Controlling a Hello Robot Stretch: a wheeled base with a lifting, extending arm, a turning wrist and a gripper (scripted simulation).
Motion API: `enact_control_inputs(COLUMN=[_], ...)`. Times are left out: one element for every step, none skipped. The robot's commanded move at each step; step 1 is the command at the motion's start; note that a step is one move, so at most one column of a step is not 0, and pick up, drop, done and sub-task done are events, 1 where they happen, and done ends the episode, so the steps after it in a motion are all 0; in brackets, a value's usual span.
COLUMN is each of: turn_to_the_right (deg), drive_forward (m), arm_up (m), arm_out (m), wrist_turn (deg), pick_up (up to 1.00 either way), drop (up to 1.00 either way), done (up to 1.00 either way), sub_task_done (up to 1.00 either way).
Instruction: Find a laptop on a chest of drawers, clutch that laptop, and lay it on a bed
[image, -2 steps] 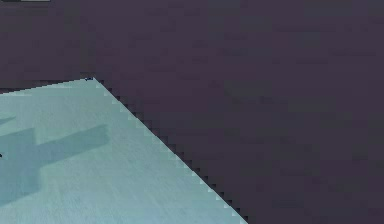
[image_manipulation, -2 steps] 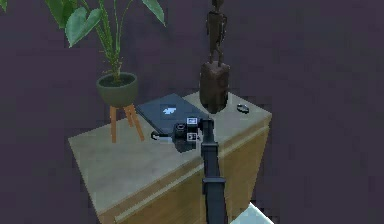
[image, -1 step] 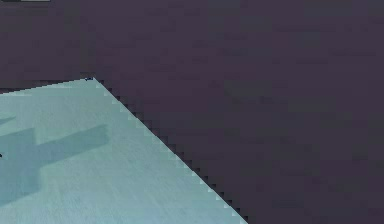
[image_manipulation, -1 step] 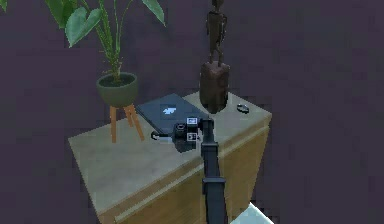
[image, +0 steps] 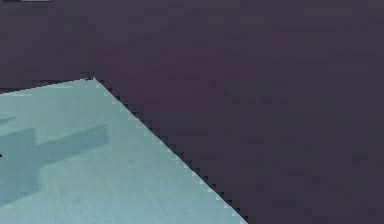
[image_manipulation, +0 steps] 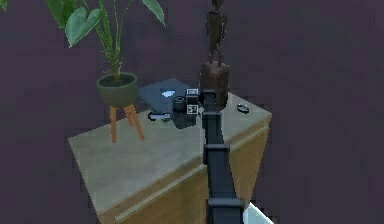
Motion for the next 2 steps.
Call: enact_control_inputs(turn_to_the_right=[0.0, 0.0], drive_forward=[0.00, 0.00], arm_up=[0.14, 0.00], arm_out=[0.00, 0.00], wrist_turn=[0.0, -45.0], pick_up=[0.00, 0.00], drop=[0.00, 0.00], done=[0.00, 0.00], sub_task_done=[0.00, 0.00])
